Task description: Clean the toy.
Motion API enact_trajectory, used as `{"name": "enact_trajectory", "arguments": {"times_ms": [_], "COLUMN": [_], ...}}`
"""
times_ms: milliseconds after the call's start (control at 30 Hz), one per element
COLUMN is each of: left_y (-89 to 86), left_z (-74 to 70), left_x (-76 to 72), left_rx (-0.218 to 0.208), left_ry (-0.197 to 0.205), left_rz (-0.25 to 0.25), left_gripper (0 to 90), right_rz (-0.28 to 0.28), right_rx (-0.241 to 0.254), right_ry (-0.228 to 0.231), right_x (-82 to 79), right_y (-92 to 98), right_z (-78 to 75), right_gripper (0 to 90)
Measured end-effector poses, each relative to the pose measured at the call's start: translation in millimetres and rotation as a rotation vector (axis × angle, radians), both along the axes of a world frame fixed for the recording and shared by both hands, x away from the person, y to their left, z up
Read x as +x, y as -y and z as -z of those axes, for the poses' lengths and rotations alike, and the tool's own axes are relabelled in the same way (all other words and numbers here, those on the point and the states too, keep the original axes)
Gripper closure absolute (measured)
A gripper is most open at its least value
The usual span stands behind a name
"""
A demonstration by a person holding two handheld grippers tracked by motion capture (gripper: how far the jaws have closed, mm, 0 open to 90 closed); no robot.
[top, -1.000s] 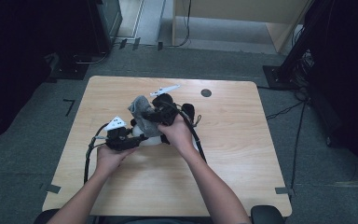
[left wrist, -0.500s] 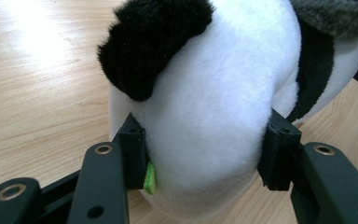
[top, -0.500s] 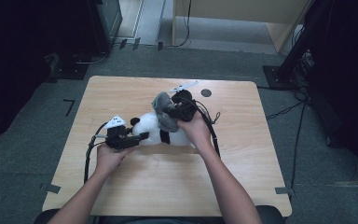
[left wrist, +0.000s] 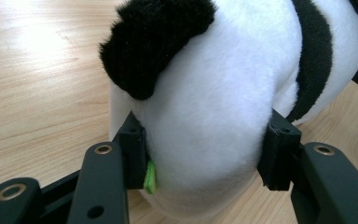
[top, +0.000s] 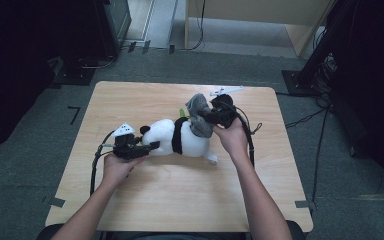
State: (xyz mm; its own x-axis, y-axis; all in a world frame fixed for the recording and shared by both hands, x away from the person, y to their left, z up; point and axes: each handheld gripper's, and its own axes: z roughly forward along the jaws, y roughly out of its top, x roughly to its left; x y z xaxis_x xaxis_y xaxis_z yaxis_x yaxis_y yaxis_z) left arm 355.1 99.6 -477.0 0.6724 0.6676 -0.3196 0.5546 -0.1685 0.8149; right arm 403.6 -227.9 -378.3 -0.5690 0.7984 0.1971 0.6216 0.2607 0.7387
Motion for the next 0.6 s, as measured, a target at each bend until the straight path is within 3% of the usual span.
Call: {"name": "enact_trajectory", "arguments": {"times_ms": [333,467,600], "left_y": [-0.4,-1.5,-1.2], "left_z": [0.6,1.5,1.6], "left_x": [-0.1,-0.1,-0.1], "left_rx": [-0.002,-0.011,-0.014], "left_ry": [0.005,0.003,0.005], "left_rz": [0.001,-0.001,-0.006], "left_gripper": [47.2,47.2,47.1], "right_rz": [0.042,0.084,0.099], "right_rx": [0.009,-0.014,0.021], "right_ry": [0.016,0.023,0.036], "right_x": [-3.1,-4.2,-9.1], "right_y": [24.1,36.8,44.6], "right_z": [-4.9,-7.0,-16.0], "right_gripper": [78.4,78.5,78.5]}}
